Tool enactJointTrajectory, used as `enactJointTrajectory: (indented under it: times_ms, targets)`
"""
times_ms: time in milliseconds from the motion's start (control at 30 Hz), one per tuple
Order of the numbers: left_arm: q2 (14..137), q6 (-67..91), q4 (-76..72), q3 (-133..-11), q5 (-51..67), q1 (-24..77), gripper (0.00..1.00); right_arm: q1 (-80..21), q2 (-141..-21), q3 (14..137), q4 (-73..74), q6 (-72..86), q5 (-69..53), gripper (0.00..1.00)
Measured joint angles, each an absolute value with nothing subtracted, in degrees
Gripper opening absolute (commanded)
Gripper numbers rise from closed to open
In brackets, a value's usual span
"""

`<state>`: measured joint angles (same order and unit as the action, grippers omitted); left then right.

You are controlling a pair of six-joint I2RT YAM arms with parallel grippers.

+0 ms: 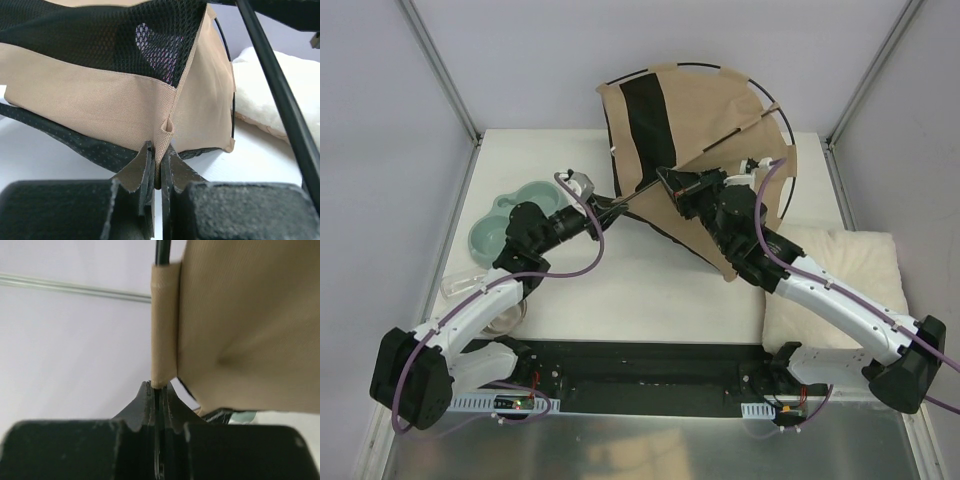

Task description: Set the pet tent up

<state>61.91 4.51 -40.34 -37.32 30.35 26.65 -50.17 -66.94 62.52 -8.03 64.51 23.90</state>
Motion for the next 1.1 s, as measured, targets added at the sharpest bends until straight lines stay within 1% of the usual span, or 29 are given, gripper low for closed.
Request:
enactJointTrajectory:
  times_ms: [133, 500, 700, 867, 1100]
  targets:
    - [59.16, 6.98, -36.42, -37.34, 32.49, 25.78, 0.0, -49.71, -67.02, 62.46, -8.23, 62.06, 25.93, 0.0]
    - [55.05, 11.0, -27.09, -37.91, 34.06, 25.41, 0.0, -49.76, -67.13, 60.6, -8.32, 58.94, 26.17, 0.0]
    - [53.04, 7.9, -21.28, -38.72, 35.92, 24.18, 0.0, -49.78, -67.13, 59.75, -8.43, 58.46, 24.27, 0.0]
    - [53.12, 2.63, -14.39, -42.24, 40.07, 21.8, 0.0, -49.78, -67.13, 59.48, -8.78, 57.93, 22.81, 0.0]
    - [53.8, -0.34, -10.92, -44.07, 44.49, 19.73, 0.0, -49.78, -67.46, 59.48, -9.02, 57.39, 21.87, 0.0]
